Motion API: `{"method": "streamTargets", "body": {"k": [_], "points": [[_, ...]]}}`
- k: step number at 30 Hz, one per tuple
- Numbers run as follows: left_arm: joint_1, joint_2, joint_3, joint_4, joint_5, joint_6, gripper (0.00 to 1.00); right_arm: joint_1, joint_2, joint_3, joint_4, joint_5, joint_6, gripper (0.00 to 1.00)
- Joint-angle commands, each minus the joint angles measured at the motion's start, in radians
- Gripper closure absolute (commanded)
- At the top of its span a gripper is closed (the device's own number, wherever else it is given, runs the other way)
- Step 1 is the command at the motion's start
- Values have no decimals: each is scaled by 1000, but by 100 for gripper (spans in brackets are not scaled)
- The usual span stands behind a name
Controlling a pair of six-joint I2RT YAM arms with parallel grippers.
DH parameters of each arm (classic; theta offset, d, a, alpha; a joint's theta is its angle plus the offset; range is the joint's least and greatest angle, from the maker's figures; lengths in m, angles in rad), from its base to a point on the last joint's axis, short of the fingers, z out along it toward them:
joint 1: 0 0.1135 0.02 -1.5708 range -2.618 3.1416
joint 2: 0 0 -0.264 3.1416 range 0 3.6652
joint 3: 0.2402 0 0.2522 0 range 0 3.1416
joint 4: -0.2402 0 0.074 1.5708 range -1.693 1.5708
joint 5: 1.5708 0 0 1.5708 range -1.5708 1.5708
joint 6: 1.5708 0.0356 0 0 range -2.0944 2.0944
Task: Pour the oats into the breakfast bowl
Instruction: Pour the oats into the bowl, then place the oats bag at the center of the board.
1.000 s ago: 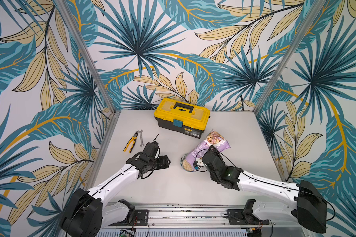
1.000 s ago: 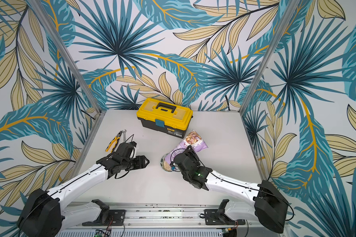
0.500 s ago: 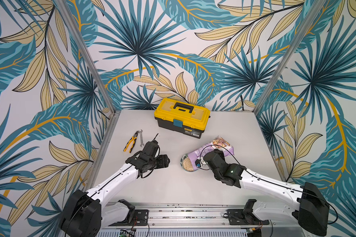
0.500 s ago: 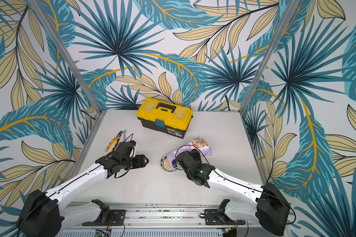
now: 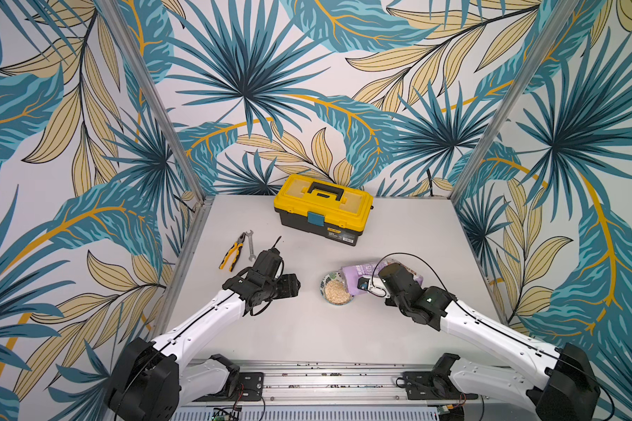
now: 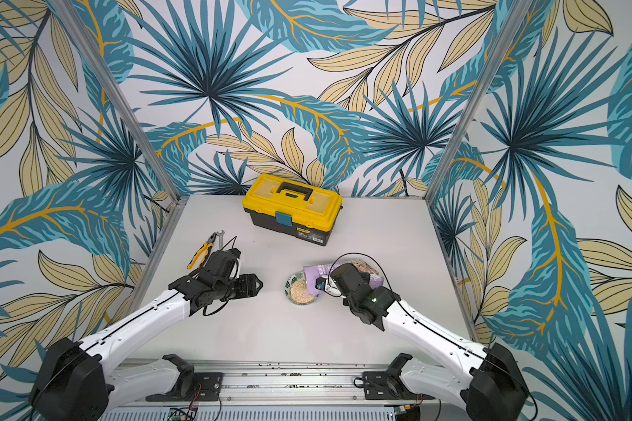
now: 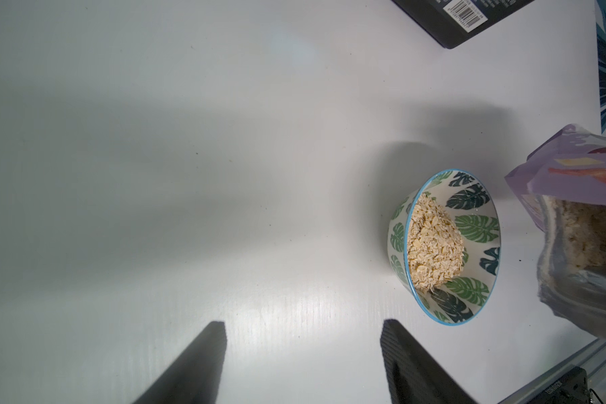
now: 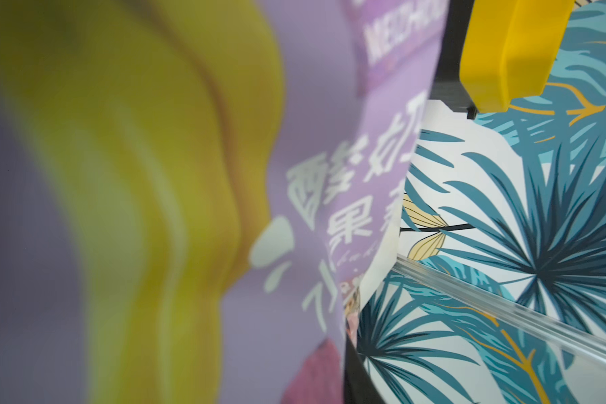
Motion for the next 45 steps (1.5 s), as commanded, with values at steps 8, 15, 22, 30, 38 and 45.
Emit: {"method": "streamTargets", "body": {"k": [8,15,22,30,38,45], "points": [[7,-7,72,-37,-34,25,26,-179,-193,32,88,-353,191,100],[9,-32,77,-47,-39,21,26,-270,-213,41,167,-551,385,100],[14,-73,77,-59,-42,25,26,-390,-264,-50,415,-699,672,99],[23,-113,68,-84,-65,33,26,-421,-282,-264,757,-692,859,100],[24,-137,72,-82,-94,40,26,-420,-172,-418,1063,-861,922,99],[25,-158,73,-87,-111,40,25,-408,-66,-478,1236,-974,929,100]]}}
